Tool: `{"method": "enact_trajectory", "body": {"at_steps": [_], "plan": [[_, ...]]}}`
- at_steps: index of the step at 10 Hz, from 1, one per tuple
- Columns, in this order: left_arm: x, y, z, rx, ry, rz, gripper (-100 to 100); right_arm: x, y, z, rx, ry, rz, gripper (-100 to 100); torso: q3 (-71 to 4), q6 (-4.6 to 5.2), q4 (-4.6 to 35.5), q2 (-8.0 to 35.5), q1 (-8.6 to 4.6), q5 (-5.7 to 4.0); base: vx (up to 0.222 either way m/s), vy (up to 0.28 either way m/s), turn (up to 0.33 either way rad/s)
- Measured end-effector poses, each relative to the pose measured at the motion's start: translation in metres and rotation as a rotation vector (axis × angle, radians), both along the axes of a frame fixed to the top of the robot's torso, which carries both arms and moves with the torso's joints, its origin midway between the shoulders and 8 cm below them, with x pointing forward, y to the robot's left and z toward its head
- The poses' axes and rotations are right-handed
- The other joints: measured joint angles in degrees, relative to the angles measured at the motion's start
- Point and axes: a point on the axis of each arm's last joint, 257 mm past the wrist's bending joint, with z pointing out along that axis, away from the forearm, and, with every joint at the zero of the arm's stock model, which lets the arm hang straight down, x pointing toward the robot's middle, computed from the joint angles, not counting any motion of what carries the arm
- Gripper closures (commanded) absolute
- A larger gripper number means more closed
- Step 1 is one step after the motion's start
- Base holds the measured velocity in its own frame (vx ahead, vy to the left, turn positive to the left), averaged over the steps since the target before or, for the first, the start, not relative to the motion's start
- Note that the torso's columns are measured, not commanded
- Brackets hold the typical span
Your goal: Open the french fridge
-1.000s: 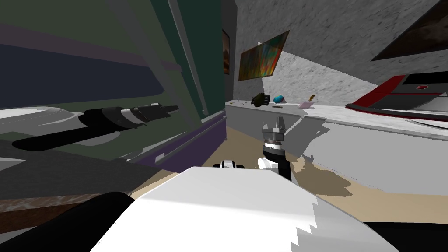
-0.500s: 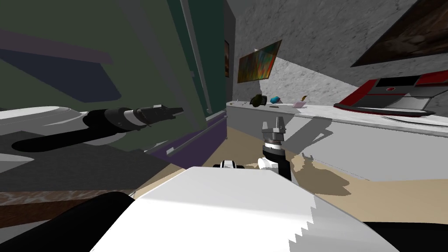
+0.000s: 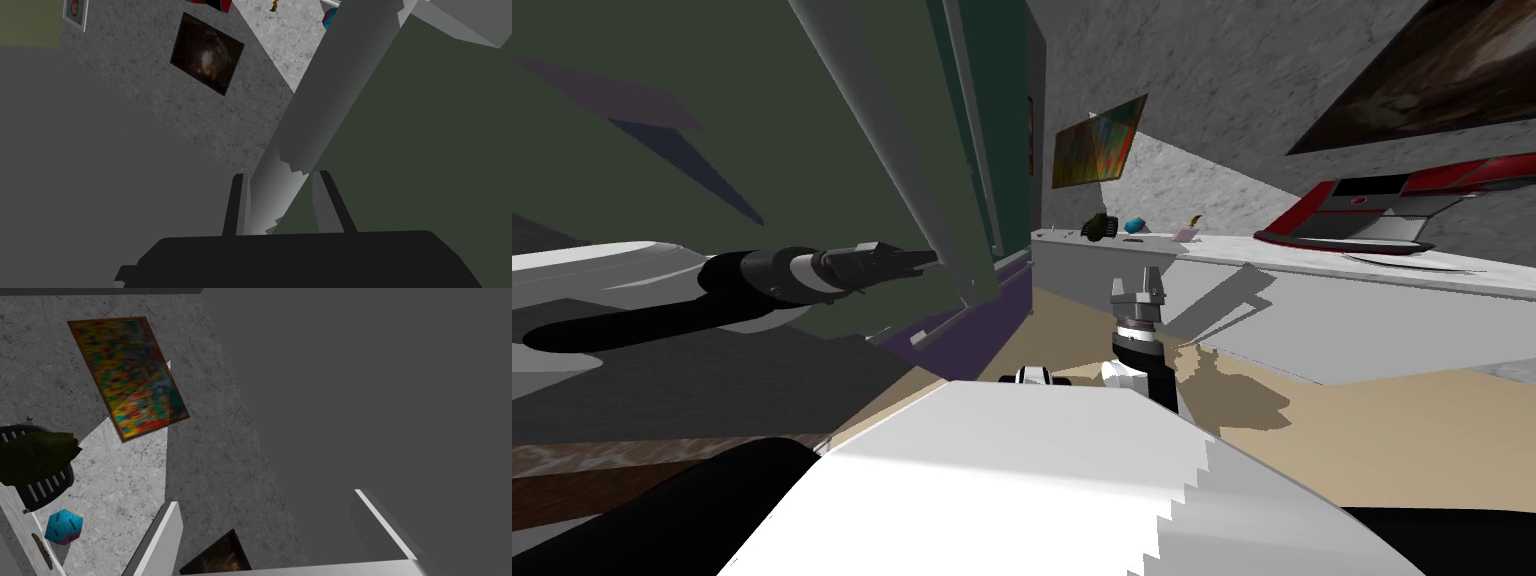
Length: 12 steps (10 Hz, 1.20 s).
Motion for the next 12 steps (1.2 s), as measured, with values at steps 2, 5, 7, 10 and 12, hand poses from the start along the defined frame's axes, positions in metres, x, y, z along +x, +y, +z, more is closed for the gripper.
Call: {"method": "enact_trajectory", "body": {"at_steps": [2, 5, 7, 10, 12], "plan": [[-0.016, -0.018, 0.000, 0.000, 0.001, -0.067, 100, 0.000, 0.000, 0.000, 0.000, 0.000, 0.000, 0, -0.1, 0.06, 0.0, -0.1, -0.12, -0.11, -0.103, 0.119, -0.064], [-0.034, -0.027, -0.002, 0.006, 0.009, -0.127, 100, 0.000, 0.000, 0.000, 0.000, 0.000, 0.000, 0, -0.4, 0.04, -0.1, -0.4, -0.14, -0.10, -0.050, 0.019, -0.017], [-0.038, -0.022, -0.002, 0.005, 0.012, -0.154, 100, 0.000, 0.000, 0.000, 0.000, 0.000, 0.000, 0, -0.4, 0.06, -0.1, -0.4, -0.03, -0.07, -0.040, -0.002, -0.023], [-0.047, -0.015, -0.002, 0.004, 0.012, -0.190, 100, 0.000, 0.000, 0.000, 0.000, 0.000, 0.000, 0, -0.1, 0.03, -0.1, -0.2, 0.09, 0.04, -0.022, -0.001, -0.013], [-0.052, -0.008, -0.001, 0.003, 0.012, -0.215, 100, 0.000, 0.000, 0.000, 0.000, 0.000, 0.000, 0, -0.1, -0.03, 0.0, -0.1, 0.23, 0.08, -0.040, -0.003, -0.020]]}}
